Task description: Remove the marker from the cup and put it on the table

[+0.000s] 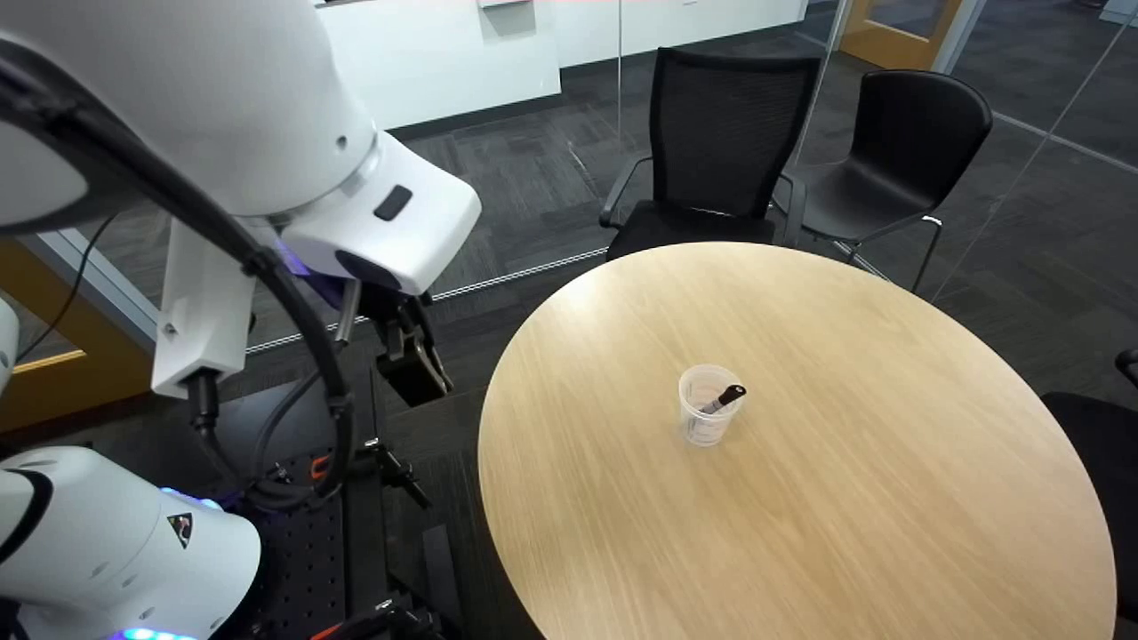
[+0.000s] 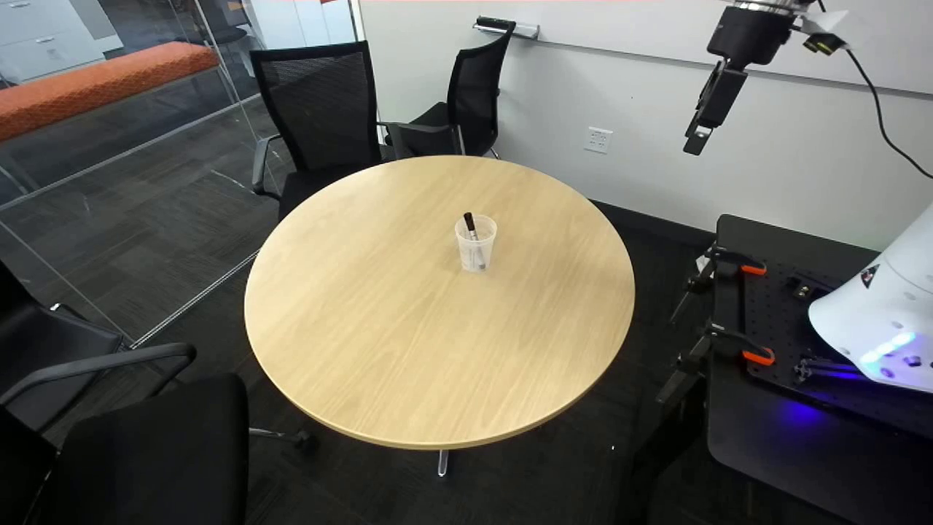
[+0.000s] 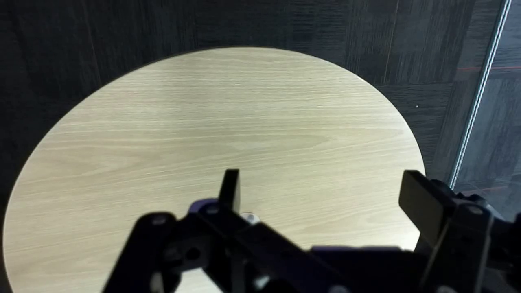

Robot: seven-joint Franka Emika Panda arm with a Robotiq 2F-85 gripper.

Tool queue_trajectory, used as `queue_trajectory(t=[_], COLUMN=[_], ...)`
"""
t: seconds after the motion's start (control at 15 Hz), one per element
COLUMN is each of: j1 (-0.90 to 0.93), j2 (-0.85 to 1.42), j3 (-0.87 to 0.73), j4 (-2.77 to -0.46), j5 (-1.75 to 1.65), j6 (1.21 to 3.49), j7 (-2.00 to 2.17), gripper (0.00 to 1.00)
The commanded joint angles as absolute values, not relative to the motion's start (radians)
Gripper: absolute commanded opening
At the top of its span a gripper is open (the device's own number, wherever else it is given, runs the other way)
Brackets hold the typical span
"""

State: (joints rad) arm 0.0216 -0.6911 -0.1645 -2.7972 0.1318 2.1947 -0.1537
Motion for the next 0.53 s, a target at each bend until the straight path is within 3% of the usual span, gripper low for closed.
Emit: queue_trajectory(t=[0.0,0.47], j1=[0.017,0.024], j2=[-0.674,-0.477], j3=[-0.125,0.047], j4=[-2.794,-2.770], j5=[0.173,0.181], j6=[2.295,2.689], j7=[-0.102,0.153], gripper=[1.00,1.00])
